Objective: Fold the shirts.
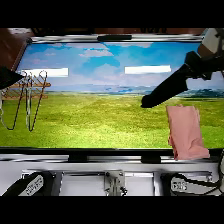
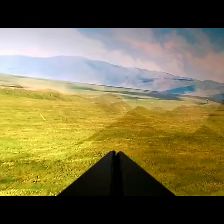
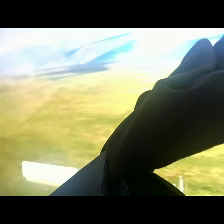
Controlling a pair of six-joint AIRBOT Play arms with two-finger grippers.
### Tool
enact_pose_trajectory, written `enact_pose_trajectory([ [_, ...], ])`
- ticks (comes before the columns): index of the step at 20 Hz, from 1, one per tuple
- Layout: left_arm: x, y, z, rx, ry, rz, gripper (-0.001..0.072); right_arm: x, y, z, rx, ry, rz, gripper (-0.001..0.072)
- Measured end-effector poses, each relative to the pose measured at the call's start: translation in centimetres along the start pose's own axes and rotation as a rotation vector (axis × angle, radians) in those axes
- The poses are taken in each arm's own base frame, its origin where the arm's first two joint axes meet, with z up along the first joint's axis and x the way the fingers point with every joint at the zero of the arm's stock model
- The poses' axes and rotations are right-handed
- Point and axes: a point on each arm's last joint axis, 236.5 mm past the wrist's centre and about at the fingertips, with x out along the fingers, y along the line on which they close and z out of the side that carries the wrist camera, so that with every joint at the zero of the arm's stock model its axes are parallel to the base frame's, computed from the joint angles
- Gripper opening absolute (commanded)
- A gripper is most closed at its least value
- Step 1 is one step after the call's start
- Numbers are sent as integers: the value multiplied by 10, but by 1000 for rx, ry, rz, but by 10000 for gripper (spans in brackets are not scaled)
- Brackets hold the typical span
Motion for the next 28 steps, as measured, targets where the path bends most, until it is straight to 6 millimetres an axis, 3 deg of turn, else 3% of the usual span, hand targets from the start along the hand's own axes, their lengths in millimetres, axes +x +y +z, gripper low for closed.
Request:
enact_pose_trajectory([
  [4, 0, -1, 0, 4, 0, -3, 28, -24, -47, 24, 69, -108, -81, 61],
  [9, 1, -4, -1, 11, 4, -10, 28, -41, -69, 62, 85, -283, -128, 61],
  [12, 2, -7, -2, 17, 7, -16, 28, -44, -76, 67, 96, -306, -150, 62],
  [17, 3, -8, -2, 31, 8, -19, 27, -51, -91, 30, 154, -177, -217, 62],
  [25, 3, -8, -2, 68, 7, -19, 28, -91, -127, -41, 272, 21, -457, 62],
  [28, 3, -8, -2, 76, 8, -18, 28, -93, -137, -52, 304, 48, -503, 62],
])
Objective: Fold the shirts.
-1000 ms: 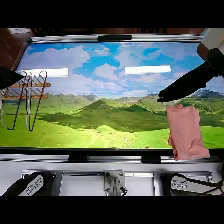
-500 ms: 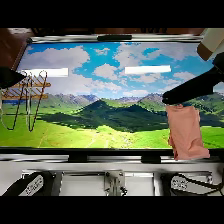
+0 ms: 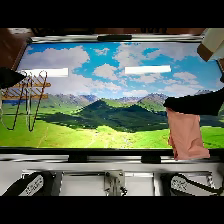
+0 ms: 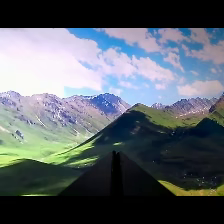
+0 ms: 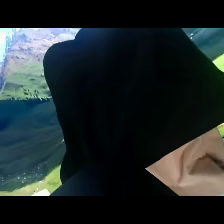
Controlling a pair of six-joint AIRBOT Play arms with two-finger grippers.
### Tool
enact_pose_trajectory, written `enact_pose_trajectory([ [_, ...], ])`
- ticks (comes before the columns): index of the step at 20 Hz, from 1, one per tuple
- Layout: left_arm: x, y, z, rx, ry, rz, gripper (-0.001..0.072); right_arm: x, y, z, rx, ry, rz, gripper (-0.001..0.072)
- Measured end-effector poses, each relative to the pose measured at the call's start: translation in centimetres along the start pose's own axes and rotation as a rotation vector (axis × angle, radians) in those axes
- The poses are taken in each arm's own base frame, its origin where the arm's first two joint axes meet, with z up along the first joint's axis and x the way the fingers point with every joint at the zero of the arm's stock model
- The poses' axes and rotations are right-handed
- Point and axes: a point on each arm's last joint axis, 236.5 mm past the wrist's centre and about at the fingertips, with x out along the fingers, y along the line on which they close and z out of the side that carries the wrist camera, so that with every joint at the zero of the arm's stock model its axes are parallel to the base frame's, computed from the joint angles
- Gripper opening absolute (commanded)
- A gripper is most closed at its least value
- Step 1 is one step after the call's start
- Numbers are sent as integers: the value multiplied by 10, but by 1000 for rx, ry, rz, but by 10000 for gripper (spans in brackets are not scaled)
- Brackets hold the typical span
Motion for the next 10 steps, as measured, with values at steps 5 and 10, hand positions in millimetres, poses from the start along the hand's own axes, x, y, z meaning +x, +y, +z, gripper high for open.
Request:
enact_pose_trajectory([
  [5, 0, 0, 0, 7, 1, 0, 28, 28, -17, -33, 13, 106, -71, 62],
  [10, 1, -1, 0, 12, 2, -2, 28, 46, -47, -87, 42, 213, -180, 62],
])
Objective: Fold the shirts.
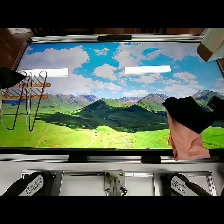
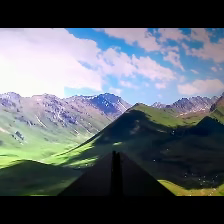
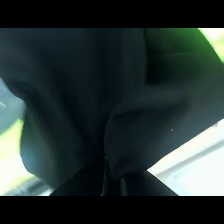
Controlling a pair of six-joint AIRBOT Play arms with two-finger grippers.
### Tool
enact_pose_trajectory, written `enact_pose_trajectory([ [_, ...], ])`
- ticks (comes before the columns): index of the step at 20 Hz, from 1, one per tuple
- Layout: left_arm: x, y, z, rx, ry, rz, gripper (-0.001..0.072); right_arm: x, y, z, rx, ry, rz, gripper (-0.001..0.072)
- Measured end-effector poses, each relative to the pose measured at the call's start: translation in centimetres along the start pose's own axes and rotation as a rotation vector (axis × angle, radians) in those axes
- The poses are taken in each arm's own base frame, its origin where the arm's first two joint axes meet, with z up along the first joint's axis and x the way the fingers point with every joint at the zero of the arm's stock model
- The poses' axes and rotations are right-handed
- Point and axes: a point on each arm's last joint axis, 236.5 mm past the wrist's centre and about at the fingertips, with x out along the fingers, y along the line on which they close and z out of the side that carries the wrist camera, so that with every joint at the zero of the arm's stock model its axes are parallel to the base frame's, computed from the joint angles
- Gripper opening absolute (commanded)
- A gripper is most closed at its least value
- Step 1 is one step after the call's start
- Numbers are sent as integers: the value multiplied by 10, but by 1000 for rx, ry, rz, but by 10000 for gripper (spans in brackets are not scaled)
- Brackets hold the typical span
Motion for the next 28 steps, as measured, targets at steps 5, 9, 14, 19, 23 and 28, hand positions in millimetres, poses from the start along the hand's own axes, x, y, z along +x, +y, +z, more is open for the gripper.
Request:
enact_pose_trajectory([
  [5, 0, -1, 0, 1, 1, -2, 28, 31, -26, -52, 64, 110, -95, 62],
  [9, 1, -2, 0, 3, 2, -3, 28, 58, -40, -64, 117, 100, -150, 81],
  [14, 1, -2, 0, 4, 2, -4, 28, 79, -46, -68, 175, 86, -174, 548],
  [19, 1, -2, 0, 3, 2, -4, 28, 80, -42, -82, 98, 149, -158, 633],
  [23, 1, -2, 0, 3, 3, -3, 26, 30, -54, -52, 33, 30, -194, 633],
  [28, 25, 22, -27, 84, 145, 166, 28, -81, 34, 47, -115, -520, 33, 629],
])
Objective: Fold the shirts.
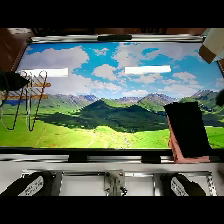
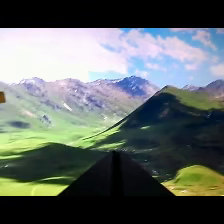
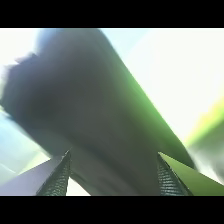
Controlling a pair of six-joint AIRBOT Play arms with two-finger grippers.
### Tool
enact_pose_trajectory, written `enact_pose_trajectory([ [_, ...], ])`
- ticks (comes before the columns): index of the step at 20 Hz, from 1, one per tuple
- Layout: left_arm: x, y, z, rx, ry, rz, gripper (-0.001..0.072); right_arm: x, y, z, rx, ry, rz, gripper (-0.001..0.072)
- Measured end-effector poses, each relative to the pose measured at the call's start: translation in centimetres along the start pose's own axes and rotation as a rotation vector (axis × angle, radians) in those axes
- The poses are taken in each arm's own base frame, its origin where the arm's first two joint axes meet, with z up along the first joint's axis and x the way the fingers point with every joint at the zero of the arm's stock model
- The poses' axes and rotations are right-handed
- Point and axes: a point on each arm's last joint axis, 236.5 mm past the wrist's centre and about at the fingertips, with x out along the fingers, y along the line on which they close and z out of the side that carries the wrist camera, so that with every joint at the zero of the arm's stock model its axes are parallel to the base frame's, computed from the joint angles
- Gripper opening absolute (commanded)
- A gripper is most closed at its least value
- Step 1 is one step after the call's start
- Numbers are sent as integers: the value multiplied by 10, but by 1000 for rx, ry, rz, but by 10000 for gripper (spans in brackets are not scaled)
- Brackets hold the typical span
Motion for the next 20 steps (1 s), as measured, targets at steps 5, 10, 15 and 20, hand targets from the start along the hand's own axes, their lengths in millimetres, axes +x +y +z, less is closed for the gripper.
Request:
enact_pose_trajectory([
  [5, 62, -9, -43, 84, 251, 144, 695, 17, 163, -30, -261, 92, 229, 629],
  [10, 85, -25, -99, 90, 368, 157, 695, 37, 222, -105, -389, 351, 286, 629],
  [15, 84, -26, -120, 79, 346, 164, 696, 33, 231, -124, -419, 415, 300, 629],
  [20, 86, -27, -121, 80, 327, 162, 696, 32, 232, -128, -427, 430, 302, 629],
])
